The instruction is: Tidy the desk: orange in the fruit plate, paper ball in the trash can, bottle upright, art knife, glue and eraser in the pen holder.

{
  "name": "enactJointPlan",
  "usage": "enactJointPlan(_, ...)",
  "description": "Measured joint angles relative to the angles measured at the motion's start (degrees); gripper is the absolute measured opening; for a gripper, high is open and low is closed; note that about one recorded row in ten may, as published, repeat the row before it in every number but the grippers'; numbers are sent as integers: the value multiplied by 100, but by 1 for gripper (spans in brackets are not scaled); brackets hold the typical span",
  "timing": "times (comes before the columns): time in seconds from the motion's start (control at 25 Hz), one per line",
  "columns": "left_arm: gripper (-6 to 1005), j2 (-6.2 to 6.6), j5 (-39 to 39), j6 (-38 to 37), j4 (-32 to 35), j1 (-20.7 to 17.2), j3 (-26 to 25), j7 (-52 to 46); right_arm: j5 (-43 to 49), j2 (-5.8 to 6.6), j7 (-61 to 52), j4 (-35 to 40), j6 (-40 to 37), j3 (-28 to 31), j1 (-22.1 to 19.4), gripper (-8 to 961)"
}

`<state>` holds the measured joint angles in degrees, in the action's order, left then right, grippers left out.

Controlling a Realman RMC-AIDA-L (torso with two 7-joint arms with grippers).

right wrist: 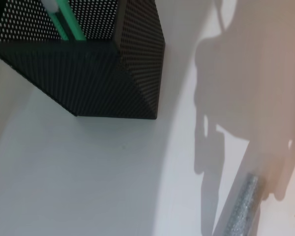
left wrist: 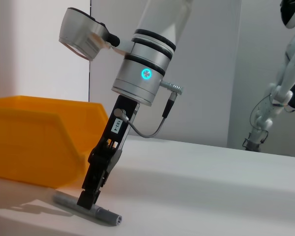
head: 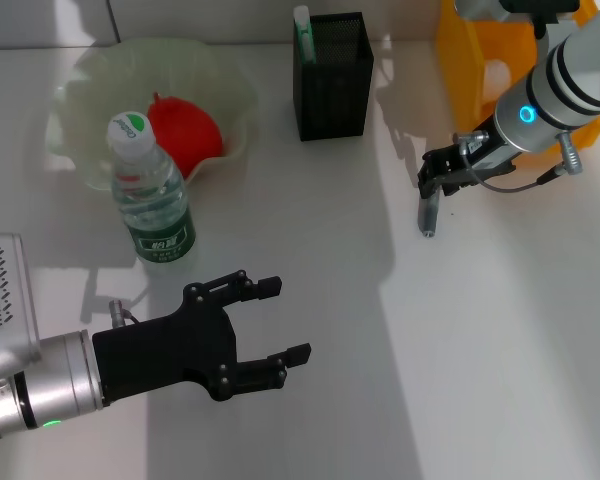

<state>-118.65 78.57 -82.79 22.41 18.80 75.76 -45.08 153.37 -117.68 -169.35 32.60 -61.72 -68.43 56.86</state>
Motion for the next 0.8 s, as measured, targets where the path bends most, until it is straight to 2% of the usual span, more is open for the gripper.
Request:
enactJointPlan(0.16,800,0,0,0,0,-6,0,0,0,0,0,0,-4,-17,-6,268)
enactJointPlan(0.4,800,0,0,3,0,-8,0,0,0,1,0,0,-8,-23,-40,269)
enactJointPlan(0.8,800,0,0,9,-4,2,0,0,0,13,74,-96,-18,-49,-18,196)
